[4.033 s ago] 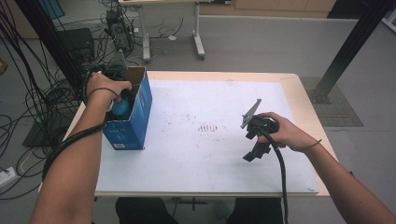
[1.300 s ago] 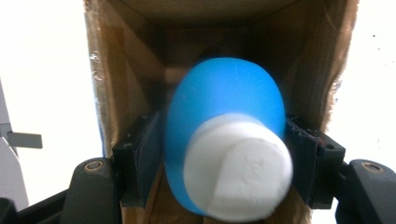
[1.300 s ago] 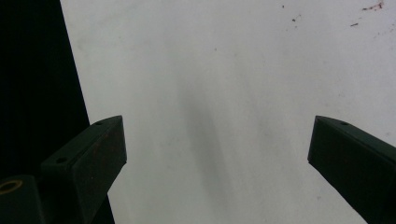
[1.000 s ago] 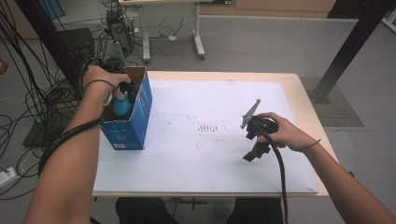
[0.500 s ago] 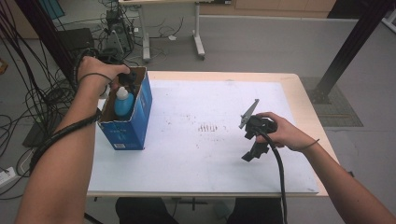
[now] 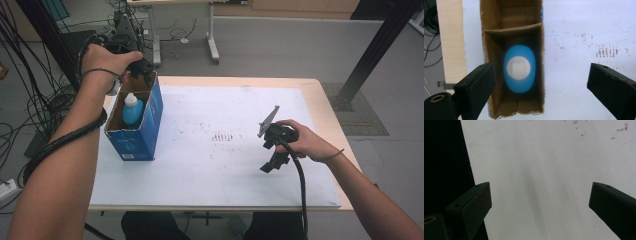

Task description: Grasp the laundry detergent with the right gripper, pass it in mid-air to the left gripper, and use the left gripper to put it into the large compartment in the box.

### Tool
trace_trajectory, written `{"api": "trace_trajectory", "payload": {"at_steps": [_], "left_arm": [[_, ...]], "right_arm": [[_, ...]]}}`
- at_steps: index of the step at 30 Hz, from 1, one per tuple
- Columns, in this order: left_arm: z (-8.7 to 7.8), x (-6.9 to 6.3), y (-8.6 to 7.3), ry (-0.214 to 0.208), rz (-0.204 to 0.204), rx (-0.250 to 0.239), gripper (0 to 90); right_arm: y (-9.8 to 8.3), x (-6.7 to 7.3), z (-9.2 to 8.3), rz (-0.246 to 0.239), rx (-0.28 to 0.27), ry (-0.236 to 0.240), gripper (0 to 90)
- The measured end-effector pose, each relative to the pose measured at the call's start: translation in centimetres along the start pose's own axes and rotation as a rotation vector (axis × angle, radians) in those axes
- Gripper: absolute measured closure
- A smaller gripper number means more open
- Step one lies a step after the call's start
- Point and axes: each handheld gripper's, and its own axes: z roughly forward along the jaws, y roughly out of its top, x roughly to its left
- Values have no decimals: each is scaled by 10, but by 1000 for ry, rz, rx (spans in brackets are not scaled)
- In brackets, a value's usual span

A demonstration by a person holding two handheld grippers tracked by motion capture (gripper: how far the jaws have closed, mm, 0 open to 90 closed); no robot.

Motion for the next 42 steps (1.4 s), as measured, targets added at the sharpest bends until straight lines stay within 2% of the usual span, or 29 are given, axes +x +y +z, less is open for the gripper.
{"api": "trace_trajectory", "payload": {"at_steps": [5,9,14,21,23,28,32,33,38,40,42], "left_arm": [[-1,-21,-4,-4,56,19,51],[0,-37,-8,-26,89,21,50],[1,-59,-12,-59,160,39,48],[10,-94,-16,-80,245,55,48],[13,-103,-18,-98,269,63,49],[20,-123,-24,-116,319,76,58],[26,-134,-28,-124,345,81,58],[29,-137,-30,-137,340,80,58],[39,-145,-34,-151,350,84,57],[45,-147,-36,-173,356,93,56],[50,-150,-38,-174,357,92,56]], "right_arm": [[-3,1,0,5,2,4,43],[-6,3,1,11,9,2,43],[-10,7,-2,24,1,-2,43],[-14,10,-6,32,-1,-8,42],[-15,10,-6,33,-2,-9,43],[-16,11,-7,33,-5,-13,43],[-17,13,-8,33,-7,-13,43],[-17,13,-8,30,-8,-16,43],[-17,12,-8,34,-6,-18,43],[-17,13,-7,31,-5,-18,43],[-17,14,-7,37,4,-19,43]]}}
